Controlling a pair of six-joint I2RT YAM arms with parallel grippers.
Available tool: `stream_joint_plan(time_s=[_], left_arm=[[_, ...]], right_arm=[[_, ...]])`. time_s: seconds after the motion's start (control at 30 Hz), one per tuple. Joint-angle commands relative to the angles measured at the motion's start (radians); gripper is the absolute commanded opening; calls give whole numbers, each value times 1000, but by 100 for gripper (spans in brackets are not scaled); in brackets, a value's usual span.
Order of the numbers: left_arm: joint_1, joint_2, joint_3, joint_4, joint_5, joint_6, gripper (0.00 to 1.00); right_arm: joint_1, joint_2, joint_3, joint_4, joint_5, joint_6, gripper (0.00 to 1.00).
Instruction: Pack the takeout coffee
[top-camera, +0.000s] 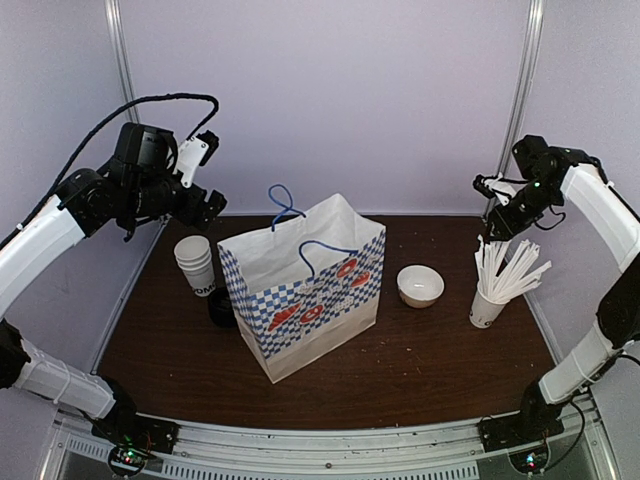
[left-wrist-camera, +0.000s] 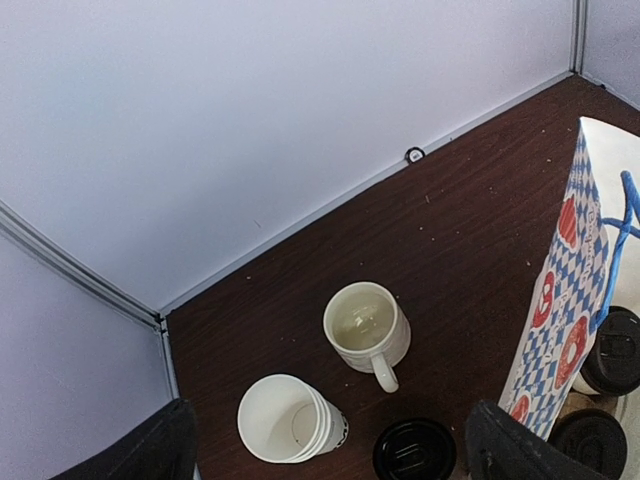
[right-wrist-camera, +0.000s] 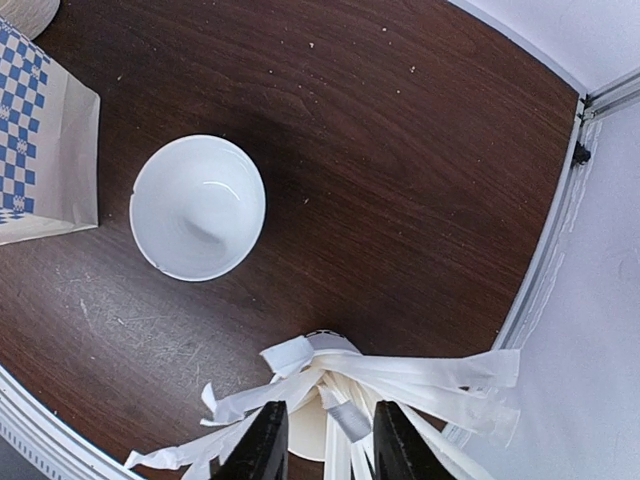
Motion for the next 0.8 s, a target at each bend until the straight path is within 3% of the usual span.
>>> stream_joint_plan(time_s=[0.0,0.07,0.2,0.37,0.77], left_arm=[[6,-8,4,50,19,-14,98],[6,-7,3,49,18,-12,98],[6,-1,4,51,12,-8,98],[6,9,9,53,24,-6,98],[6,29,69,30,19,12,98]], right_arm=[[-15,25,-11,24,26,20,26],[-18,24,-8,14,26,23,14],[-18,-13,-24,22,32,24,0],[-18,-50,24,-19,26,19,0],[-21,-137,352,-83,-50,-37,0]])
